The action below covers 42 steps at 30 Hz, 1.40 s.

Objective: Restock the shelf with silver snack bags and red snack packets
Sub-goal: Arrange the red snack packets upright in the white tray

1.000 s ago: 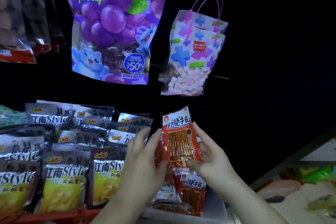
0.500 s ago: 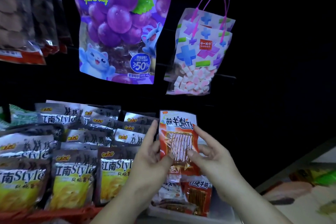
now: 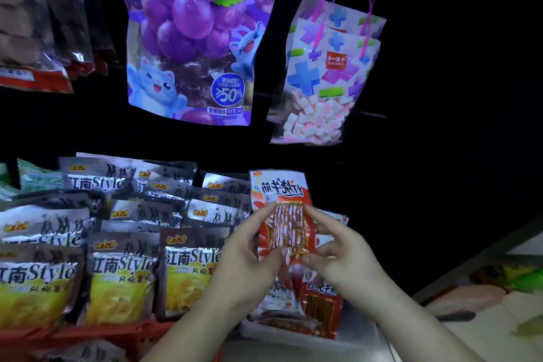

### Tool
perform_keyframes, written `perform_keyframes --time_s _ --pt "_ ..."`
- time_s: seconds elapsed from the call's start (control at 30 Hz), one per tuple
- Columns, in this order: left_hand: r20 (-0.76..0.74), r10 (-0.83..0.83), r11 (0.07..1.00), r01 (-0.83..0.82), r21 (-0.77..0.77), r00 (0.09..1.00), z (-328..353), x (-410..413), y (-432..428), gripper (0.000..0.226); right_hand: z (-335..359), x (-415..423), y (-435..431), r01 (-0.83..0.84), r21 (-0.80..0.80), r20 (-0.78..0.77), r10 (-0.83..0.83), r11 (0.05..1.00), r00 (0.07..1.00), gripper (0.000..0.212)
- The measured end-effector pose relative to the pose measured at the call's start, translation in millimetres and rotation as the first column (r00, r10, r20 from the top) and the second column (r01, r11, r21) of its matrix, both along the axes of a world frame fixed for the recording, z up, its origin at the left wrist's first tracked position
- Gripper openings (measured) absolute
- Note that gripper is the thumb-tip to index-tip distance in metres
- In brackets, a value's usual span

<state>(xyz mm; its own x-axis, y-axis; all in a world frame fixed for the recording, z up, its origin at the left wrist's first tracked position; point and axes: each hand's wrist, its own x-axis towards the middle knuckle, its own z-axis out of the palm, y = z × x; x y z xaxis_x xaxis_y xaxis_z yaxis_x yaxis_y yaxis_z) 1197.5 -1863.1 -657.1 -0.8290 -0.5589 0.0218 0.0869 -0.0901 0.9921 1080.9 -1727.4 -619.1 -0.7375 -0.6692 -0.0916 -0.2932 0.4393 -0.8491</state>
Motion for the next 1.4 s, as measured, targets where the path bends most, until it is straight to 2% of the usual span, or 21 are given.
perform_keyframes --time_s 0.03,0.07,0.1,0.13,0.2,0.27,0.33,0.43,0.47,0.53,0.67,0.77,0.83,0.9,1.0,1.07,1.1,1.17,1.23,1.3,1.4 --pt "-0.003 0.031 0.995 -0.031 -0.091 1.000 -3.1 -0.1 -0.5 0.068 0.5 0.2 0.0 0.024 -0.005 -0.063 -0.024 1.000 0.998 0.076" --pt "-0.013 0.064 0.964 -0.065 -0.257 0.998 -5.9 0.2 -0.6 0.064 1.6 0.2 -0.3 0.048 -0.037 -0.102 -0.051 0.998 0.993 0.067" --pt "-0.030 0.086 0.883 -0.090 -0.461 0.996 -9.3 -0.1 -0.6 0.058 1.7 -0.1 -0.7 0.069 -0.103 -0.100 -0.079 0.992 0.992 0.057" --pt "-0.050 0.093 0.758 -0.103 -0.644 0.994 -11.6 -0.5 1.4 0.049 1.5 -0.4 -1.4 0.098 -0.199 -0.007 -0.101 0.975 0.995 0.049" --pt "-0.058 0.058 0.541 -0.080 -0.837 0.997 -16.7 -1.8 9.8 0.034 2.5 -0.2 -5.2 0.169 -0.318 0.275 -0.080 0.933 0.958 0.041" --pt "-0.030 -0.043 0.463 -0.007 -0.886 0.999 -28.1 -2.9 18.2 0.025 -2.2 -2.1 -7.5 0.233 -0.321 0.350 -0.114 0.918 0.930 0.030" --pt "0.052 -0.162 0.509 0.129 -0.851 0.985 -39.4 -3.6 23.7 0.022 -13.1 -10.5 -7.9 0.363 -0.268 0.292 -0.284 0.892 0.913 0.015" --pt "0.176 -0.255 0.775 0.310 -0.550 0.951 -47.2 -3.6 17.7 0.022 -27.2 -24.5 -9.8 0.459 -0.230 0.255 -0.402 0.858 0.879 0.029" --pt "0.171 -0.226 0.842 0.281 -0.461 0.959 -50.7 -5.7 12.8 0.024 -30.2 -26.1 -13.3 0.448 -0.217 0.248 -0.394 0.868 0.885 0.042" --pt "0.159 -0.094 0.903 0.151 -0.402 0.983 -59.4 -10.7 -0.9 0.031 -36.5 -29.7 -23.6 0.385 -0.175 0.216 -0.347 0.906 0.913 0.056" --pt "0.187 0.061 0.881 0.035 -0.472 0.980 -79.9 -18.8 -29.0 0.034 -53.5 -51.7 -47.2 0.192 -0.054 0.045 -0.189 0.980 0.981 0.051" --pt "0.199 0.081 0.881 0.023 -0.473 0.977 -99.4 -23.6 -42.6 0.035 -73.9 -69.5 -60.7 0.021 0.088 -0.094 -0.012 0.996 0.995 0.030" --pt "0.205 0.084 0.876 0.025 -0.481 0.975 -111.9 -28.2 -48.1 0.035 -93.7 -81.3 -63.6 -0.054 0.182 -0.125 0.078 0.982 0.989 0.024" --pt "0.216 0.084 0.874 0.033 -0.486 0.973 -119.0 -33.8 -49.8 0.034 -113.4 -89.0 -62.4 -0.103 0.296 -0.103 0.139 0.950 0.985 0.025" --pt "0.233 0.079 0.859 0.052 -0.509 0.969 -123.5 -43.1 -45.7 0.030 -136.3 -91.8 -53.1 -0.267 0.522 0.061 0.278 0.810 0.959 0.034" --pt "0.264 0.070 0.845 0.083 -0.527 0.962 -123.4 -49.7 -43.4 0.028 -138.4 -96.3 -49.5 -0.366 0.569 0.222 0.290 0.736 0.931 0.058" --pt "0.293 0.063 0.840 0.108 -0.532 0.954 -122.1 -53.1 -43.7 0.029 -136.1 -100.4 -50.4 -0.385 0.538 0.261 0.286 0.750 0.922 0.061" --pt "0.347 0.057 0.829 0.150 -0.539 0.936 -120.5 -62.1 -47.5 0.030 -128.3 -109.3 -56.8 -0.268 0.395 0.167 0.218 0.879 0.962 0.044" --pt "0.378 0.073 0.822 0.159 -0.547 0.923 -121.9 -72.8 -52.9 0.033 -132.0 -120.9 -65.1 -0.020 0.234 -0.055 0.034 0.972 0.998 0.029" --pt "0.403 0.088 0.837 0.152 -0.526 0.911 -124.3 -82.3 -57.2 0.034 -142.6 -130.6 -74.4 0.104 0.251 -0.275 -0.032 0.962 0.961 0.036" --pt "0.418 0.085 0.861 0.145 -0.488 0.904 -133.0 -91.2 -57.9 0.034 -162.4 -138.6 -84.8 0.177 0.474 -0.460 0.071 0.863 0.885 0.055"
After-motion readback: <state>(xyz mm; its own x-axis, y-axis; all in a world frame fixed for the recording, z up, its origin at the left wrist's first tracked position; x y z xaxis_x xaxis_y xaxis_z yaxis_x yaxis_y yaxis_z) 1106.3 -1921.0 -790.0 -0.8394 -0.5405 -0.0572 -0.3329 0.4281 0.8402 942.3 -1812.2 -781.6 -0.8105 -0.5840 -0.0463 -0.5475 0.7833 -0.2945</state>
